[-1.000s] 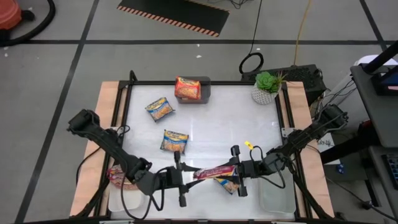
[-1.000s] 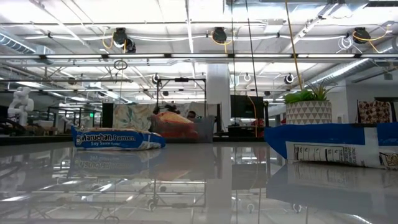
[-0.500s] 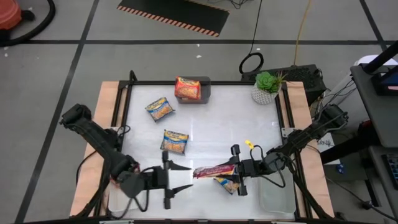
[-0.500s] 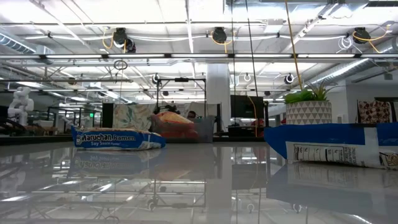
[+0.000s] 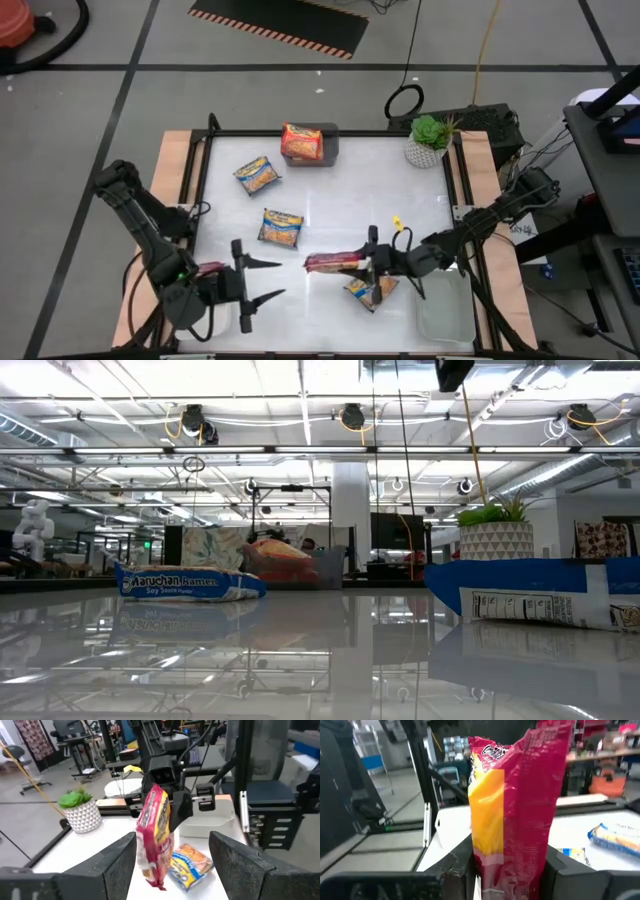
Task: Sort Maruchan noodles
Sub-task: Put the red noodle pack into the white bin
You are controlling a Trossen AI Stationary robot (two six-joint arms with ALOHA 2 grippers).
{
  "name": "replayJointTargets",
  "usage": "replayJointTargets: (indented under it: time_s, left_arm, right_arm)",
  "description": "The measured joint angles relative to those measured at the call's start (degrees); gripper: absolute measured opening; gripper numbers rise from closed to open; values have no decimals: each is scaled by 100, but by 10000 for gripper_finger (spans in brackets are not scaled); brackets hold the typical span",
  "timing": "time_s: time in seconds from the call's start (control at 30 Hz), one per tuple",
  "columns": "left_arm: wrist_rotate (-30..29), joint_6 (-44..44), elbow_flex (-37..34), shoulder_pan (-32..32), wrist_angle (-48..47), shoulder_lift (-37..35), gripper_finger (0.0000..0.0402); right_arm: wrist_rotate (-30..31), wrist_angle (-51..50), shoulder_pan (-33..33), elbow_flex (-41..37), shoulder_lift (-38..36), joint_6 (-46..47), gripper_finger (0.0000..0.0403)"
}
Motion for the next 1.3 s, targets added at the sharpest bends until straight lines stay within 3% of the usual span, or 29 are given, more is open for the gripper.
replayJointTargets:
  time_s: [0.17, 0.33, 0.53, 0.63, 0.8, 1.3]
  left_arm:
    - [151, -327, 0, 17, -38, 0, 255]
    - [1364, -857, 0, 126, -381, -35, 255]
    - [1928, -1324, 0, 56, -1197, -37, 255]
    - [2170, -1678, 0, 58, -1658, -37, 255]
    - [2003, -2036, 0, 205, -2143, -37, 255]
    - [2489, -2358, 0, 932, -2791, 199, 255]
  right_arm:
    - [-145, -916, 0, 775, 445, 227, 113]
    - [-735, -1490, -56, 1845, 1352, 220, 114]
    - [-1323, -2007, -214, 2808, 2128, 215, 115]
    - [-1326, -2059, -283, 2957, 2294, 247, 115]
    - [-1312, -2108, -420, 2969, 2412, 407, 115]
    - [-836, -2394, -450, 2965, 2411, 355, 116]
